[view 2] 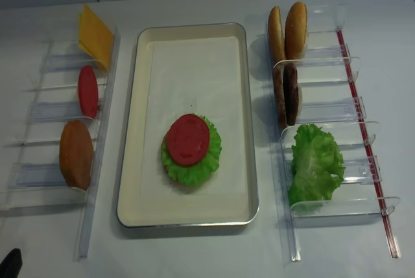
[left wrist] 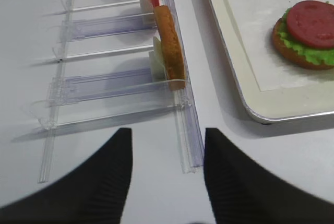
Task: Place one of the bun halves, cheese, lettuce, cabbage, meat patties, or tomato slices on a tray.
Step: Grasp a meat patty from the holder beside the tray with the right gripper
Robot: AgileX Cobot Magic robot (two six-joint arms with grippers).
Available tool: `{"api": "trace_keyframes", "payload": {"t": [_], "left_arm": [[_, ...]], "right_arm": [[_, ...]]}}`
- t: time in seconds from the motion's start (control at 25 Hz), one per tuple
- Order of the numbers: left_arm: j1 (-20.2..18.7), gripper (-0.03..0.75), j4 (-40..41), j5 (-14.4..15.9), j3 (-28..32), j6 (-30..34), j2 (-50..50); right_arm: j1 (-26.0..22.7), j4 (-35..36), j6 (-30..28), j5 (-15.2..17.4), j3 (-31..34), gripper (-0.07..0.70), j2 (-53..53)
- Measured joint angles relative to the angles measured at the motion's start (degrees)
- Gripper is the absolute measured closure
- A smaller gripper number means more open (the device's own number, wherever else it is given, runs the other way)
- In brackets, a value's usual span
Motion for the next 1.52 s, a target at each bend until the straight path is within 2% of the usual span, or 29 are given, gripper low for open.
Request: {"api": "trace_keyframes", "payload": {"t": [0.4,0.6,0.88,1.12,1.4,1.52], "left_arm": [[0.00,0.387,0.00,0.00,0.00,0.00,0.00],[0.00,0.387,0.00,0.00,0.00,0.00,0.00],[0.00,0.387,0.00,0.00,0.00,0.00,0.00],[0.00,0.387,0.00,0.00,0.00,0.00,0.00],[0.00,0.387,0.00,0.00,0.00,0.00,0.00],[0.00,0.387,0.00,0.00,0.00,0.00,0.00]], "right_arm": [[0.00,0.39,-0.84,0.00,0.00,0.062,1.12],[0.00,1.73,-2.13,0.00,0.00,0.062,7.22],[0.00,8.67,-6.13,0.00,-3.23,0.062,20.25],[0.00,9.03,-4.85,0.15,-10.65,0.062,31.93],[0.51,9.90,-3.81,5.71,-24.68,0.062,48.25],[2.28,9.90,-1.74,6.24,-31.56,0.062,55.22]]}}
